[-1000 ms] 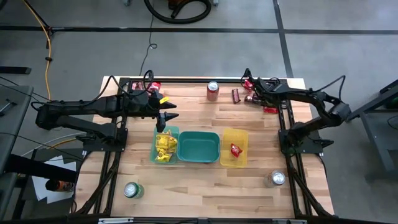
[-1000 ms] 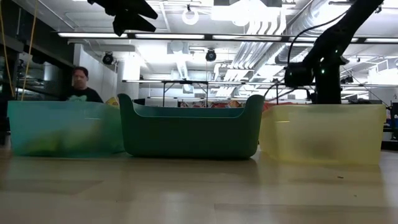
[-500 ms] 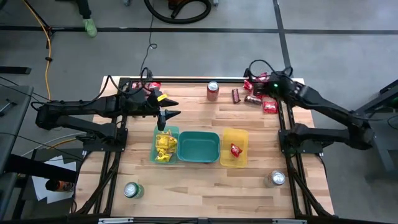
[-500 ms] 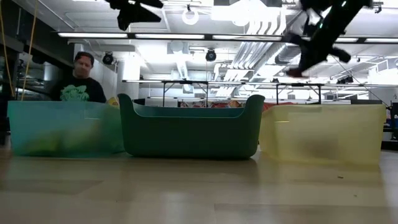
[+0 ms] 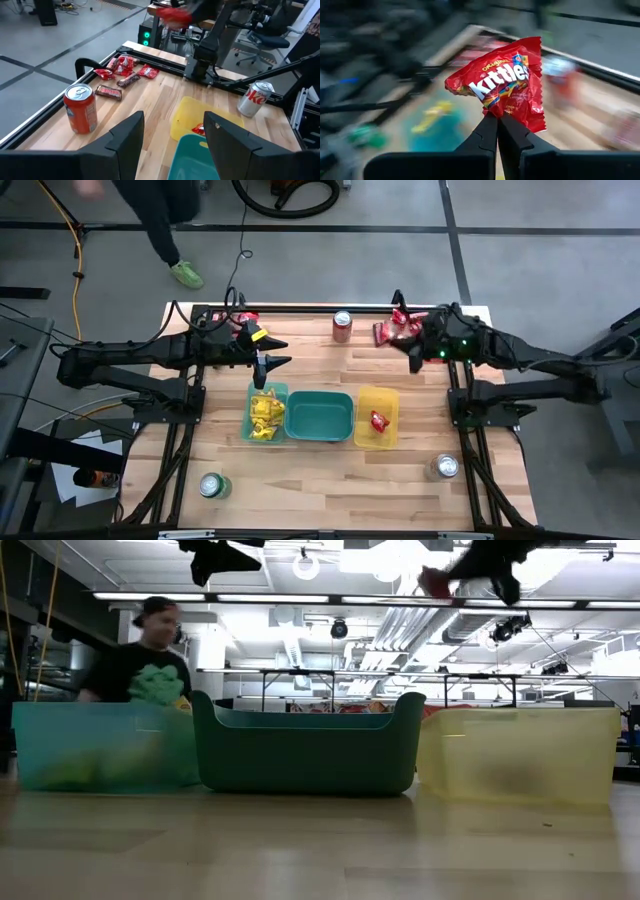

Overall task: Sort candy
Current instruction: Put the red candy into the yellow bin

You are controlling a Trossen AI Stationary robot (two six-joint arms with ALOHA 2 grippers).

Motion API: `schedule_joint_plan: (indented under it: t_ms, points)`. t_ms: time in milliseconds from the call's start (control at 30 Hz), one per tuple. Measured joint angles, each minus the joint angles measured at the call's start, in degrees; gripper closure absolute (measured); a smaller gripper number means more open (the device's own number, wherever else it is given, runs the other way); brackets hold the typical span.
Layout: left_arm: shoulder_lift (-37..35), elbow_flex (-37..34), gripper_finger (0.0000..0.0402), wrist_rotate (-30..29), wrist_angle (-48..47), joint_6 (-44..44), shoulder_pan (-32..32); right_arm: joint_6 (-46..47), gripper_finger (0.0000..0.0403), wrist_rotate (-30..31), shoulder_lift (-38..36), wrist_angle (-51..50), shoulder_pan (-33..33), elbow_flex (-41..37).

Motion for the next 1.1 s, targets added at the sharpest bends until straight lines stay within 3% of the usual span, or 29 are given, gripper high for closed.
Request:
schedule_joint_plan:
  t_ms: [200, 500, 833, 1100]
  points:
    - [0.00, 0.00, 0.0208, 0.00, -0.02, 0.02, 0.01, -2.10, 0.0403, -3.16, 2.27, 7.42, 12.38, 0.02]
    - [0.00, 0.00, 0.0208, -0.11, -0.02, -0.04, 0.01, 11.28, 0.0403, -6.02, 9.62, -7.55, 26.73, 0.02]
    - [0.00, 0.00, 0.0208, -0.74, 1.53, -0.02, 0.01, 12.45, 0.0392, -4.09, 24.51, -13.96, 25.43, 0.00]
    - [0.00, 0.00, 0.0208, -0.74, 1.50, 0.00, 0.01, 7.28, 0.0261, -6.62, 29.93, -14.14, 23.01, 0.00]
